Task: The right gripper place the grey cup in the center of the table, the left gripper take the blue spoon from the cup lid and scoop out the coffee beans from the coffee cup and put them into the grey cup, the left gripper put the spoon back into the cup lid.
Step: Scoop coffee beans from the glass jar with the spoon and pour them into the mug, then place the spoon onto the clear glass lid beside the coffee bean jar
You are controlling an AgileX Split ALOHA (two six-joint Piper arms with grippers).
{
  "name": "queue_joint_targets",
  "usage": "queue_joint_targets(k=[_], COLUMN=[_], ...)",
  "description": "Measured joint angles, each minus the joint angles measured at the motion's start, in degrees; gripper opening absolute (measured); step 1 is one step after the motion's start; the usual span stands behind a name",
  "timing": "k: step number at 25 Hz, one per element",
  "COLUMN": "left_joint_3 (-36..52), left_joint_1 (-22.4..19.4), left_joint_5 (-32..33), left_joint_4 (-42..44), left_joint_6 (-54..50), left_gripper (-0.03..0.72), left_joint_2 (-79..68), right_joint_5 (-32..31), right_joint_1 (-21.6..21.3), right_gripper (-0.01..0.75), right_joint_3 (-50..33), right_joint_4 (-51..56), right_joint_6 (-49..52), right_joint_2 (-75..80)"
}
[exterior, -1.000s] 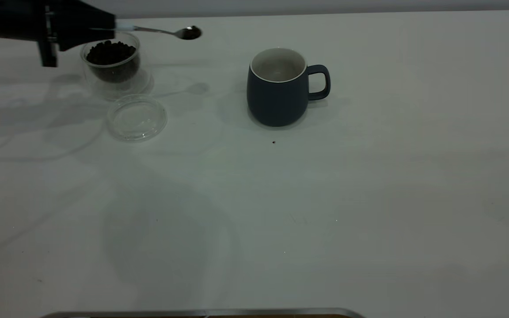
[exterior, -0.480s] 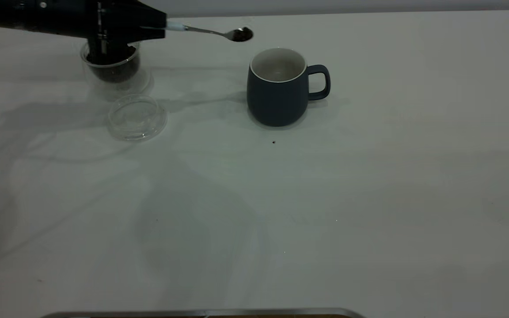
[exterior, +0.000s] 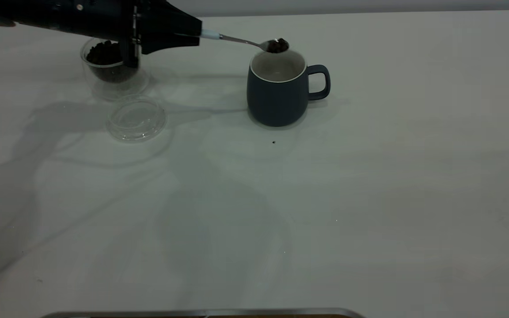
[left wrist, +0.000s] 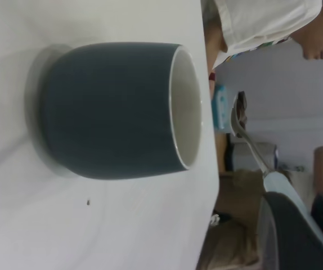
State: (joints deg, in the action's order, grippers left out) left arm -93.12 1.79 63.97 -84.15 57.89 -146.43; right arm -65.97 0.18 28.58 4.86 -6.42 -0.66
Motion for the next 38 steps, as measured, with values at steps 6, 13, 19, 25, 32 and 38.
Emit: queue_joint_targets(k=[6,13,19,25,32,38], left_joint_3=[0.0,0.0,0.0,0.0,0.0,0.0], left_joint_1=[1.0,1.0,1.0,1.0,-0.4,-3.9], left_joint_5=[-3.8,-5.8,-6.4,-5.3,1.6,1.5], left_joint_4=[-0.2,-0.5,-0.6,-2.8,-7.3,-0.7], left_joint_6=[3.2,14.3,31.3,39.4,29.4,16.5], left_gripper=[0.130,0.130,0.130,0.130,0.130,0.130], left_joint_2=[0.0,0.0,0.0,0.0,0.0,1.2], right_joint_5=[0.0,0.0,0.0,0.0,0.0,0.0], right_joint_1=[0.0,0.0,0.0,0.0,0.0,0.0], right_gripper=[0.591,0.591,0.591,0.591,0.591,0.591], right_joint_3=[0.0,0.0,0.0,0.0,0.0,0.0], right_joint_4=[0.0,0.0,0.0,0.0,0.0,0.0], right_joint_6=[0.0,0.0,0.0,0.0,0.0,0.0], right_joint_2=[0.0,0.0,0.0,0.0,0.0,0.0])
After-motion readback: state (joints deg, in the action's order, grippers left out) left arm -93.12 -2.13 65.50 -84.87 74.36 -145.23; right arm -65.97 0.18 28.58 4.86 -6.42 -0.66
